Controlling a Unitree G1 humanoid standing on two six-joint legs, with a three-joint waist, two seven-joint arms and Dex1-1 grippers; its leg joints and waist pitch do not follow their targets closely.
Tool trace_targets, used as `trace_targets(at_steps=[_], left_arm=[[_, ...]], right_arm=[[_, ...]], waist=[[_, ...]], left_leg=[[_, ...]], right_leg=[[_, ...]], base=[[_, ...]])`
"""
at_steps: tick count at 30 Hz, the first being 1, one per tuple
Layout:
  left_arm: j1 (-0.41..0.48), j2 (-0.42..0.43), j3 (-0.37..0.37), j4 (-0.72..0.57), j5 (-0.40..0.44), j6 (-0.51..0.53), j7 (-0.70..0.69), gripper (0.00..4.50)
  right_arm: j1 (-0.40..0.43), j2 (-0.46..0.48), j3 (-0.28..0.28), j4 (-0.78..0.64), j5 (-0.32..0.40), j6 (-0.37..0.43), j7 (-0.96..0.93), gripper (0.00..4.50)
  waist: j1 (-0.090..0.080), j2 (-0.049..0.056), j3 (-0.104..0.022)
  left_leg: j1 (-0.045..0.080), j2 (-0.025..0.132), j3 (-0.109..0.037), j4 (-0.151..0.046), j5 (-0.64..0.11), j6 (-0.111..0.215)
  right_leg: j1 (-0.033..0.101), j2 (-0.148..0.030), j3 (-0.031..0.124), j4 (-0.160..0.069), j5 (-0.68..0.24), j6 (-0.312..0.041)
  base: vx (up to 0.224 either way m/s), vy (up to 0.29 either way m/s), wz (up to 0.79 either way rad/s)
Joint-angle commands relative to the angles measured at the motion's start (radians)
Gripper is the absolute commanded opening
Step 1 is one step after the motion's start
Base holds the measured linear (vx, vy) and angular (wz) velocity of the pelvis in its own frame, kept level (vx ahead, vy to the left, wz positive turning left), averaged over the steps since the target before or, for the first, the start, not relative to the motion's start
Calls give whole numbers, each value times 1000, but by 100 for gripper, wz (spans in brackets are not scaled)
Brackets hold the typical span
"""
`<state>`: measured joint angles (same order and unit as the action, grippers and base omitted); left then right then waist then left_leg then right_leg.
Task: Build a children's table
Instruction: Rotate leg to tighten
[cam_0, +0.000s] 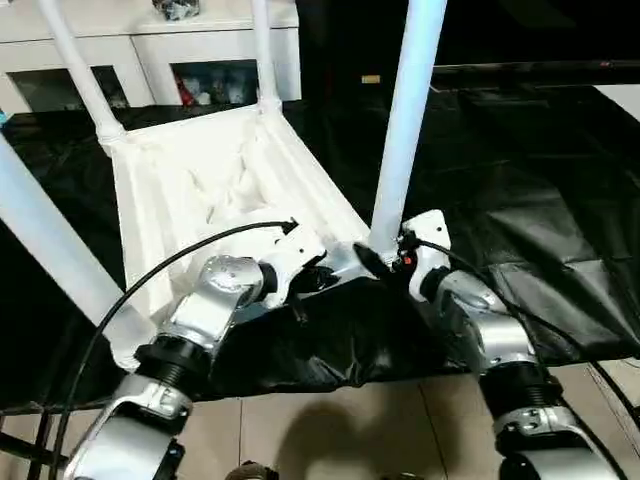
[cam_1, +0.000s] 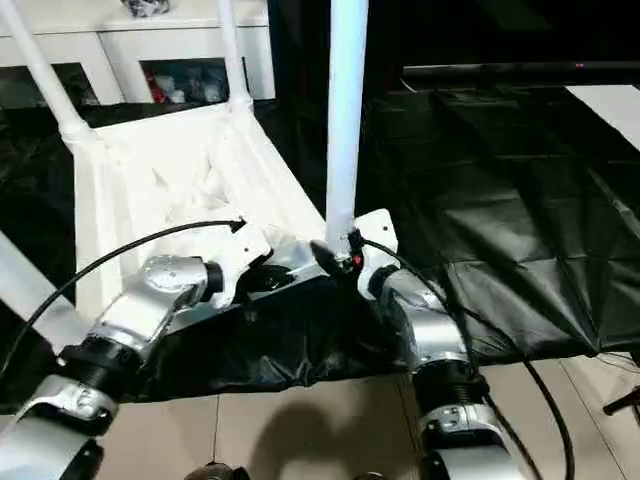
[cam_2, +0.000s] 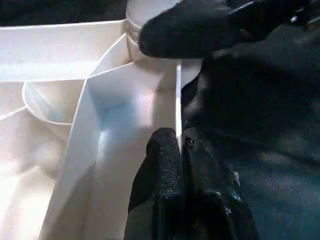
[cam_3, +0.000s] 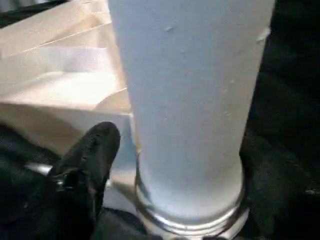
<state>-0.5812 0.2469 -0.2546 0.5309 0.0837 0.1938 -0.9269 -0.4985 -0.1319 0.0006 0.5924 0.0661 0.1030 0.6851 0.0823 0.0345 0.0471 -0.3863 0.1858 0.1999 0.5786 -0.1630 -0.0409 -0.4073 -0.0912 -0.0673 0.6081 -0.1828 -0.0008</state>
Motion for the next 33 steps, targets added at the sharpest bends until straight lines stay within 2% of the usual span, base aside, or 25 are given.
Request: trace_targets(at_steps=[1, 6, 7, 9, 10, 11, 12, 13, 20, 22, 24, 27, 28, 30, 33], left_arm=[[-6, -1, -30, -48, -30, -51, -59, 0], [-12, 67, -27, -29, -50, -82, -173, 0], [-14, 72, -27, -25, -51, -86, -182, 0], [-21, 93, -27, -11, -55, -100, -219, 0], [-25, 105, -29, -3, -55, -107, -239, 0], [-33, 121, -35, 11, -54, -119, -269, 0], [-36, 127, -38, 17, -53, -125, -280, 0], [-40, 134, -40, 27, -53, -134, -297, 0], [-55, 144, -46, 49, -56, -144, -340, 0], [-57, 146, -47, 52, -57, -145, -345, 0], [-63, 150, -49, 67, -58, -158, -359, 0], [-65, 150, -49, 75, -57, -164, -363, 0], [-65, 146, -44, 80, -53, -165, -346, 0], [-65, 138, -35, 81, -50, -161, -317, 0], [-73, 119, -23, 91, -32, -141, -243, 0]], right_arm=[[-15, 16, 112, -34, 25, -20, 164, 378], [-29, -74, 154, -47, 45, -9, 385, 378], [-31, -81, 158, -47, 44, -7, 404, 378], [-41, -110, 177, -36, 35, -12, 479, 378], [-48, -125, 189, -27, 30, -13, 520, 378], [-61, -146, 206, -11, 26, -18, 575, 352], [-66, -153, 211, -4, 26, -20, 593, 352], [-76, -159, 219, 7, 27, -19, 619, 344], [-97, -165, 234, 32, 27, -19, 682, 300], [-96, -164, 237, 32, 27, -19, 685, 291], [-94, -164, 245, 32, 31, -21, 697, 273], [-92, -162, 244, 34, 33, -21, 700, 264], [-73, -156, 231, 17, 46, -9, 686, 262], [-55, -151, 219, 1, 56, -4, 669, 261], [-37, -131, 189, -3, 54, 5, 584, 261]], waist=[[8, -9, -67], [20, -7, -65], [21, -11, -64], [27, -8, -64], [30, -14, -64], [34, -12, -65], [36, -11, -65], [37, -18, -64], [48, -17, -67], [52, -19, -67], [57, -14, -68], [57, -16, -68], [58, -12, -68], [58, -15, -68], [60, -13, -67]], left_leg=[[17, 44, -25, -62, -221, 55], [20, 50, -21, -61, -238, 53], [21, 50, -21, -62, -244, 52], [23, 51, -21, -62, -252, 47], [24, 52, -20, -62, -253, 44], [24, 52, -22, -61, -253, 43], [24, 52, -21, -61, -250, 41], [23, 52, -21, -60, -243, 45], [24, 53, -20, -58, -224, 46], [24, 53, -20, -57, -215, 48], [24, 52, -21, -57, -214, 47], [24, 53, -21, -58, -223, 42], [24, 54, -22, -58, -225, 40], [24, 53, -21, -58, -224, 40], [25, 55, -21, -58, -227, 38]], right_leg=[[51, -60, 41, -69, -136, -232], [47, -60, 41, -68, -165, -243], [46, -59, 41, -69, -174, -243], [45, -60, 42, -68, -186, -242], [44, -61, 43, -68, -188, -241], [44, -62, 43, -66, -191, -242], [44, -63, 43, -65, -187, -245], [44, -63, 43, -63, -184, -246], [43, -65, 43, -60, -162, -255], [43, -65, 43, -58, -153, -255], [43, -66, 43, -58, -156, -254], [44, -66, 43, -59, -162, -252], [43, -66, 43, -58, -161, -253], [44, -65, 43, -58, -148, -256], [41, -65, 45, -60, -155, -252]], base=[[0, 0, 0], [0, 0, 0], [0, 0, 0], [0, 0, 0], [0, 0, 0], [0, 0, 0], [0, 0, 0], [0, 0, 0], [0, 0, 0], [0, 0, 0], [0, 0, 0], [0, 0, 0], [0, 0, 0], [0, 0, 0], [0, 0, 0]])
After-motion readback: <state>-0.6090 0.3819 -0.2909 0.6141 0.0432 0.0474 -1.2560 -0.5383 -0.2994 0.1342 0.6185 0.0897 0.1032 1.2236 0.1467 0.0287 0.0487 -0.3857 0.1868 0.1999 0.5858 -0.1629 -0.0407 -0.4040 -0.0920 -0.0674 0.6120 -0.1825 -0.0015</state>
